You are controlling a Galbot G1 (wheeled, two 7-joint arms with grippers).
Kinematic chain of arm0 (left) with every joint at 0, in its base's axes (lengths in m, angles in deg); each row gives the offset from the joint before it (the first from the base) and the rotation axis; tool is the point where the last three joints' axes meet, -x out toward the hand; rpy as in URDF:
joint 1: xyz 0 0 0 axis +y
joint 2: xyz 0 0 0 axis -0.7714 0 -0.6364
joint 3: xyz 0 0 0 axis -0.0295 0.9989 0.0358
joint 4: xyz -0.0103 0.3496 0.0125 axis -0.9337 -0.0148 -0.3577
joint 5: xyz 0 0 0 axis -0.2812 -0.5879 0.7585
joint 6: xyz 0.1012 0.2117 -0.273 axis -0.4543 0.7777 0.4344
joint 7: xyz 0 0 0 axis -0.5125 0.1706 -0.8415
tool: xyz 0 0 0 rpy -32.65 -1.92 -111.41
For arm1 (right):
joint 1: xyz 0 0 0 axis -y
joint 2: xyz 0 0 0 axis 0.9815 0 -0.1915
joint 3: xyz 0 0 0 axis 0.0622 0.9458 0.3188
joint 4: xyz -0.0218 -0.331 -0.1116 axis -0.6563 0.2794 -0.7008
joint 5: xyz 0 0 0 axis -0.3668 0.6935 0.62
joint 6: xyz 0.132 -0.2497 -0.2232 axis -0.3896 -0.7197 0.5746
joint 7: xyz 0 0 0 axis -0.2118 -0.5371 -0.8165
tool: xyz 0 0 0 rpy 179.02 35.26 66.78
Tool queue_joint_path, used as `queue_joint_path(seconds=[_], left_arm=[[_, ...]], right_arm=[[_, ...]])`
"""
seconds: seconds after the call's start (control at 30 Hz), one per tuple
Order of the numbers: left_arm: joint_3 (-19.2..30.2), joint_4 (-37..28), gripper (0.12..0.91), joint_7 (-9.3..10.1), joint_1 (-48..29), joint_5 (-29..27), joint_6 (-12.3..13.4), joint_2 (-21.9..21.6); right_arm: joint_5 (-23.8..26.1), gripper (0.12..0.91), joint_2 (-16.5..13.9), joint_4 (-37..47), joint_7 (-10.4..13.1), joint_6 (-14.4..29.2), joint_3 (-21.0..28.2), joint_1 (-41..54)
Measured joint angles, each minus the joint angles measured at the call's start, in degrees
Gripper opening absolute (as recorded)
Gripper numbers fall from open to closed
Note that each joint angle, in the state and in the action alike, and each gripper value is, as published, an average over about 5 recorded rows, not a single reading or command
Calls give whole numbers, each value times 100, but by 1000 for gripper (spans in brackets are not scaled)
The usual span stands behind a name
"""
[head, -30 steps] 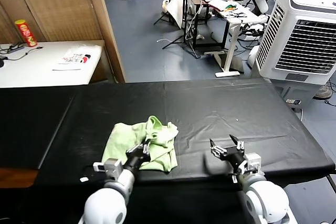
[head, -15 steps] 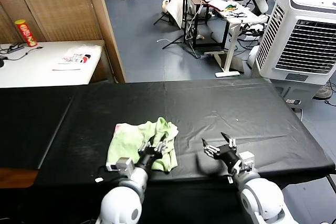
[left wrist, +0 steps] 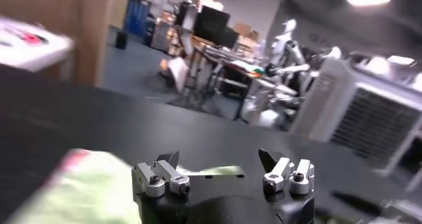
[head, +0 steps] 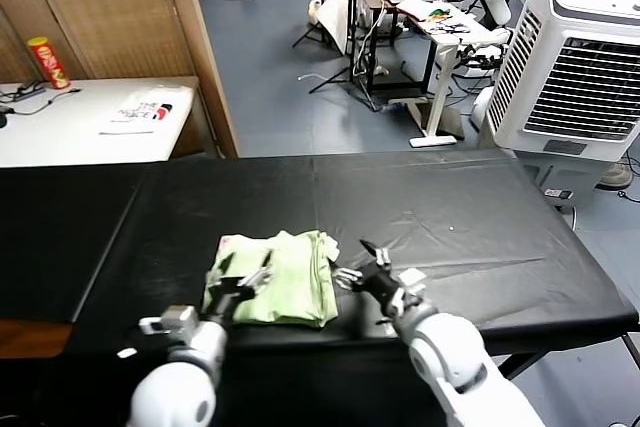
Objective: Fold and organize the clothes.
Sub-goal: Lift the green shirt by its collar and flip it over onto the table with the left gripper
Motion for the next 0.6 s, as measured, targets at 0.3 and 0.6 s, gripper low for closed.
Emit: queue_joint_path(seconds=[0.3,0.6], left_arm=[[-419,-392,798,-119,-48,67,223,-12],[-661,-943,798,-290,-137,922,673,148]], right_arm=[[1302,798,270,472,276,-49,244,148],[548,798,268,18,341,454,-63,-75]])
